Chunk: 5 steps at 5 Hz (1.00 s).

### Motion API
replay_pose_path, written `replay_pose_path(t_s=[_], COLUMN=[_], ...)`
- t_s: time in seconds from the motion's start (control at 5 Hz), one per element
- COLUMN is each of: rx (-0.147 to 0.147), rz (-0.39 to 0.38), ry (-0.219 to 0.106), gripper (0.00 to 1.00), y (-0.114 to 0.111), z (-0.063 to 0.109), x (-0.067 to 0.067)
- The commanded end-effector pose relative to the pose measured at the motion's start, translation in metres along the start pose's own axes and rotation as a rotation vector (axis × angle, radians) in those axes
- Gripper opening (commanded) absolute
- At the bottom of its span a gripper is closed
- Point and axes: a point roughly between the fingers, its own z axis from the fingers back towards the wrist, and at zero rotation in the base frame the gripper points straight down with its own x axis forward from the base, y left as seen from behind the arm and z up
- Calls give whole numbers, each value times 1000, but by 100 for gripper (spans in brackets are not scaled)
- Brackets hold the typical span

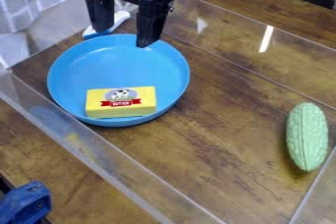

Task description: Remove the white object from inside the blue tray and put it on the table

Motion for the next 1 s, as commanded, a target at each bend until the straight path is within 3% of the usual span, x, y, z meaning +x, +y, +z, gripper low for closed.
replay_pose_path(t_s=[0.0, 0.4, 0.6, 0.8], rx=[-2, -9, -10, -12], rz=[-4, -21, -84, -136], ry=[3, 1, 3, -19], gripper=[100, 100, 100, 100], y=[7, 28, 21, 18], z=[-7, -11, -20, -25], x=[3, 7, 12, 24])
